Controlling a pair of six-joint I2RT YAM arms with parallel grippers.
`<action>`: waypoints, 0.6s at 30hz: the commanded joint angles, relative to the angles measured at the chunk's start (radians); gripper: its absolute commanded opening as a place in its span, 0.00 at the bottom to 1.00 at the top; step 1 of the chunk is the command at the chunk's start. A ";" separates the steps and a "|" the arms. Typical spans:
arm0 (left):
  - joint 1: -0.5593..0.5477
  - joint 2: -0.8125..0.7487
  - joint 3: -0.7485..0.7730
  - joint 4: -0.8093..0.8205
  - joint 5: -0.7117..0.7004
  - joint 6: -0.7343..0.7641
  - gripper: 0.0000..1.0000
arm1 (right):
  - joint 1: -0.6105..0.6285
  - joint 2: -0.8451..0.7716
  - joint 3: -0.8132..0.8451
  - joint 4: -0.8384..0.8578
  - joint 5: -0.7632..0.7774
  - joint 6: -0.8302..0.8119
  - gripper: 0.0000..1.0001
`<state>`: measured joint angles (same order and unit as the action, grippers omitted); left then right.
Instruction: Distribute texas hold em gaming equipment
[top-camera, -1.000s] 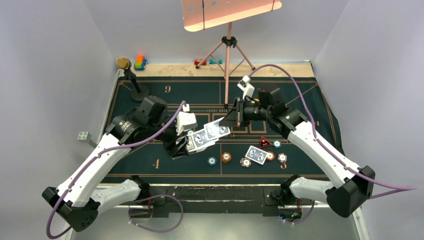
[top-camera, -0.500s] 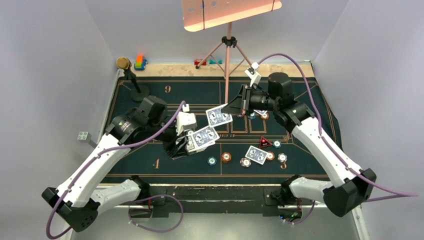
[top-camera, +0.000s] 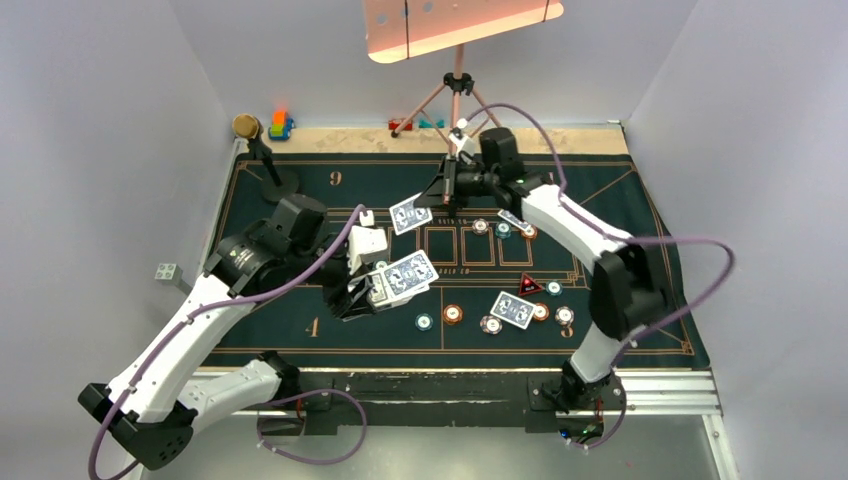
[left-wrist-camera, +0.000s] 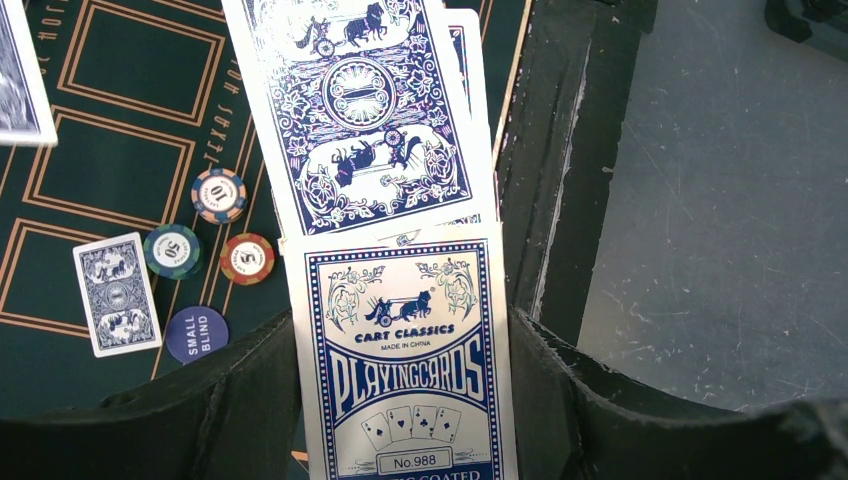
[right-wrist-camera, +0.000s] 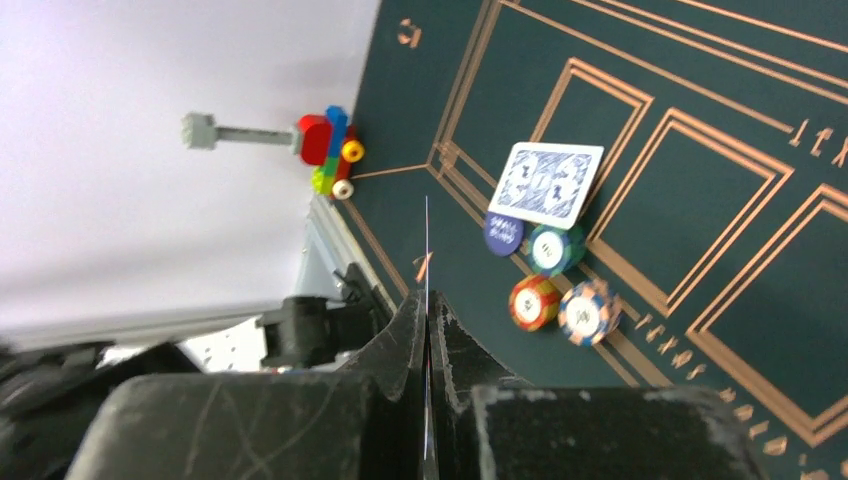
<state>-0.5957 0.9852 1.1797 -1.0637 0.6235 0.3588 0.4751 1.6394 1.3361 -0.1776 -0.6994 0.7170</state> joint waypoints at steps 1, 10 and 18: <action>0.003 -0.020 0.018 0.013 0.042 0.002 0.00 | 0.043 0.187 0.066 0.163 -0.018 0.041 0.00; 0.004 -0.026 0.020 0.005 0.039 0.006 0.00 | 0.133 0.532 0.213 0.308 0.024 0.173 0.00; 0.004 -0.032 0.016 -0.004 0.027 0.014 0.00 | 0.149 0.622 0.253 0.333 0.073 0.213 0.00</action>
<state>-0.5957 0.9733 1.1797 -1.0798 0.6250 0.3592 0.6266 2.2581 1.5227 0.1070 -0.6609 0.8974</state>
